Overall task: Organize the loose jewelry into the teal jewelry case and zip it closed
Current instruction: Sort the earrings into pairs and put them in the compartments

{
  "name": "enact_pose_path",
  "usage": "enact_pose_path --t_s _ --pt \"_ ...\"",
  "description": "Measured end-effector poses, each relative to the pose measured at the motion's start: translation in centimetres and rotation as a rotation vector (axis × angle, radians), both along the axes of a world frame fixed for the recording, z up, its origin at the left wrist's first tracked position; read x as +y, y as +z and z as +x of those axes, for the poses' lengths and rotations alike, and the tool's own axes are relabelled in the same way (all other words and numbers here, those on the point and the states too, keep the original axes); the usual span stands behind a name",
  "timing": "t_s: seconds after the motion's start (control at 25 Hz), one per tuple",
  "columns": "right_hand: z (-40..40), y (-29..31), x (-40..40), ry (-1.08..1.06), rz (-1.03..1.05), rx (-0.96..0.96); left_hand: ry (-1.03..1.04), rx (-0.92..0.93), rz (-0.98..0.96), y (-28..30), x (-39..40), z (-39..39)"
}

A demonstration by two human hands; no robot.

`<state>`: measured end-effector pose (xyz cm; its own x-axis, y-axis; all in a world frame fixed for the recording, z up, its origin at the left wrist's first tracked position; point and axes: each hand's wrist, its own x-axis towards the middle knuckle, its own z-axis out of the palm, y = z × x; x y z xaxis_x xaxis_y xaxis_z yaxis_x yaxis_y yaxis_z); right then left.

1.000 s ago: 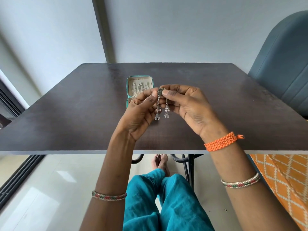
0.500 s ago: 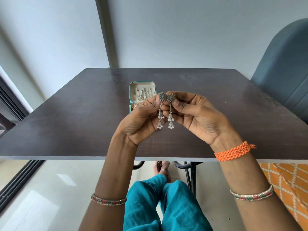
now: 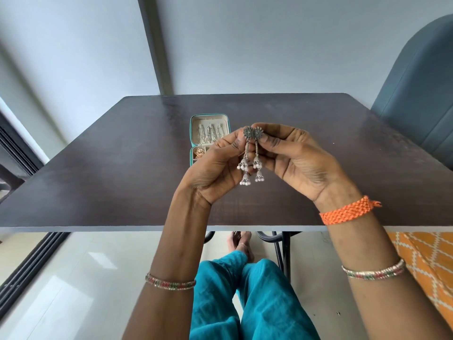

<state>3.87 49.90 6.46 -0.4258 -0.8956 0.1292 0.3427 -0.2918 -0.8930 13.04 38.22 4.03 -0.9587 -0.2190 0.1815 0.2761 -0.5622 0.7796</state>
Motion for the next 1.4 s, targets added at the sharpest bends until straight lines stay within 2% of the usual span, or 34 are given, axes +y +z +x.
enact_pose_path --t_s 0.16,0.36,0.56,0.76,0.96,1.16,1.28,1.4 --pt "-0.1 -0.8 -0.1 -0.010 0.030 -0.017 0.041 -0.046 -0.032 -0.9 0.3 -0.1" --pt "-0.3 -1.2 -0.3 -0.045 0.048 -0.053 0.042 -0.005 -0.040 -1.3 0.1 -0.2" --pt "-0.2 -0.9 -0.6 -0.166 0.123 -0.013 0.224 -0.135 -0.010 -0.5 0.2 -0.5" --pt "0.1 -0.7 -1.3 -0.287 0.149 0.145 0.406 -0.156 -0.130 -0.2 0.1 -0.7" --pt "-0.1 -0.9 -1.9 -0.397 0.153 0.200 0.649 -0.173 -0.265 0.1 0.9 -0.4" --pt "-0.3 -1.2 -2.3 -0.426 0.185 0.280 0.675 -0.194 -0.397 -0.6 0.4 0.1" --pt "-0.5 -1.7 -2.9 -0.379 0.192 0.303 0.674 -0.229 -0.389 -0.7 -0.8 0.5" --pt "-0.6 -2.6 -4.5 -0.425 0.162 0.351 0.741 -0.252 -0.393 -0.9 -1.9 0.7"
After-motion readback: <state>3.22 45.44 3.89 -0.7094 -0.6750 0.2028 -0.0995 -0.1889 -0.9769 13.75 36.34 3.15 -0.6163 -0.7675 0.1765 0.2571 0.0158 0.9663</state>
